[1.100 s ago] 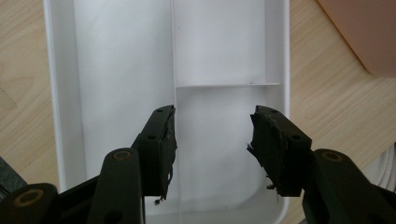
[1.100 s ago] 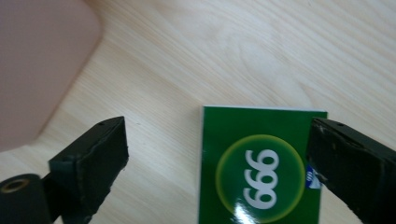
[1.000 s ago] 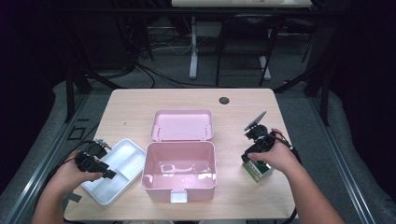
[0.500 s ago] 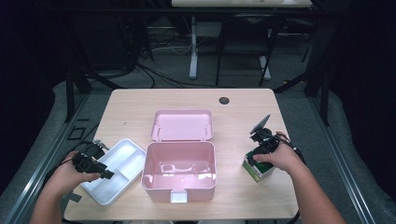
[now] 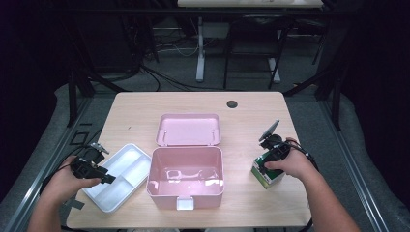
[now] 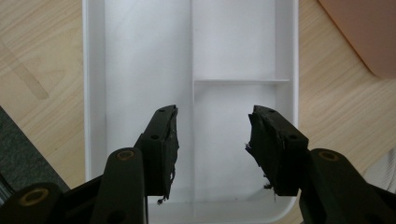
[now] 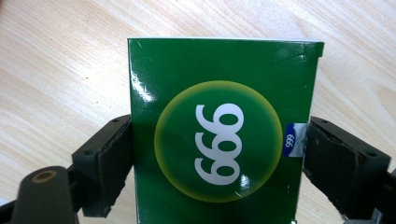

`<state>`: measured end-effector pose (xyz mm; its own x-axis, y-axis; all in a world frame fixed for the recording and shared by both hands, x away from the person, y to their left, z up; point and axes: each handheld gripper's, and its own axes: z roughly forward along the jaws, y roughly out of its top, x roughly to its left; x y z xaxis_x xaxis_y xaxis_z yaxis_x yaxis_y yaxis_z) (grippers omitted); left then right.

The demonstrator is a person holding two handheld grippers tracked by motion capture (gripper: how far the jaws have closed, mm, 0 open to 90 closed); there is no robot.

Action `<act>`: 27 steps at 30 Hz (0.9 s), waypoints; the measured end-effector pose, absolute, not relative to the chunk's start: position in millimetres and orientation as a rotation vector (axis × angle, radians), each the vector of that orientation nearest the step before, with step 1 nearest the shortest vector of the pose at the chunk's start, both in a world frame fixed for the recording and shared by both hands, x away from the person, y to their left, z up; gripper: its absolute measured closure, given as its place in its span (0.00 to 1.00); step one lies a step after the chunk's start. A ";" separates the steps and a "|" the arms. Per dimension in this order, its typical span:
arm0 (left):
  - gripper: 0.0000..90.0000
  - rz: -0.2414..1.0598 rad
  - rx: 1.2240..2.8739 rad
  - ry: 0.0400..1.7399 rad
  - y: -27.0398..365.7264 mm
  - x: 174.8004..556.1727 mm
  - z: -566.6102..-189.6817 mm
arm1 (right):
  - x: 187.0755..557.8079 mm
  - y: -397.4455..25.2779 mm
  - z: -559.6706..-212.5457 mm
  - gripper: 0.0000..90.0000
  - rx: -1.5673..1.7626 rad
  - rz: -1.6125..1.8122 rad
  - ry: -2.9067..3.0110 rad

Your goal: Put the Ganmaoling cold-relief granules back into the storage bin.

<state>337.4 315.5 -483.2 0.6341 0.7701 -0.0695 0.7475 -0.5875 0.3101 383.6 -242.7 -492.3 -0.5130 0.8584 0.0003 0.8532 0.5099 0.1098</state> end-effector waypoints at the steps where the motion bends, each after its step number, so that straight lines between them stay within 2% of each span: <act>1: 0.57 0.105 2.546 1.220 315.4 337.2 -482.9 | 383.7 -242.7 -492.1 0.17 1.525 0.148 2.683; 13: 0.57 0.097 2.536 1.193 312.9 335.3 -479.2 | 382.9 -240.2 -489.7 0.18 1.511 0.115 2.694; 27: 0.57 0.090 2.532 1.184 314.1 335.3 -479.2 | 379.1 -227.3 -468.2 0.18 1.403 0.149 2.753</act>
